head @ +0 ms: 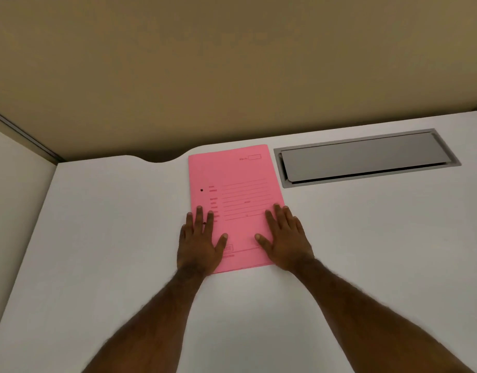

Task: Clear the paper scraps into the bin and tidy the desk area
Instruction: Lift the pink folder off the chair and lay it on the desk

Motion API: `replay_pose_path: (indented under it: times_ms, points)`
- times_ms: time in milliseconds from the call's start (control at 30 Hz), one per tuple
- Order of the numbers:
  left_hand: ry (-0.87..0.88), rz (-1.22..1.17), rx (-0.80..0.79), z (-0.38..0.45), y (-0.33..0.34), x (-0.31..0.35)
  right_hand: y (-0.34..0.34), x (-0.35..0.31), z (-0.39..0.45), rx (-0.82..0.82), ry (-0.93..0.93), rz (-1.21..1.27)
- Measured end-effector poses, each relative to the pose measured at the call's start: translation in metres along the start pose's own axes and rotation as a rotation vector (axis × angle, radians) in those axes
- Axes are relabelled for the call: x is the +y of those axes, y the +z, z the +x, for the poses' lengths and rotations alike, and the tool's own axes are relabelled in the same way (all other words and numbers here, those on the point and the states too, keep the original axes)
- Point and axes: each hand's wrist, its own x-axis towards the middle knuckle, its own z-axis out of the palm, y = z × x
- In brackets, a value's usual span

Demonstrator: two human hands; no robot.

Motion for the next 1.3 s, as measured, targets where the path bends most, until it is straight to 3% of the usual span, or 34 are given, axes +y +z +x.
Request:
replay_pose_path:
  times_ms: [300,433,567,800,1300]
  points:
    - [0.025,0.048,0.062,0.003,0.014,-0.007,0.020,0.003,0.000,0.085,-0.002,-0.112]
    - [0.037,0.069,-0.005,0.000,-0.001,-0.008,0.014,-0.002,-0.008,0.072,0.027,-0.101]
    - [0.065,0.064,0.043,-0.017,-0.028,-0.010,0.008,-0.015,-0.033,0.080,0.061,-0.086]
    - [0.089,-0.010,0.156,-0.093,-0.051,-0.026,-0.006,-0.047,-0.098,0.131,0.120,-0.040]
    - [0.119,-0.061,0.216,-0.272,-0.092,-0.010,-0.027,-0.115,-0.275,0.277,0.102,-0.060]
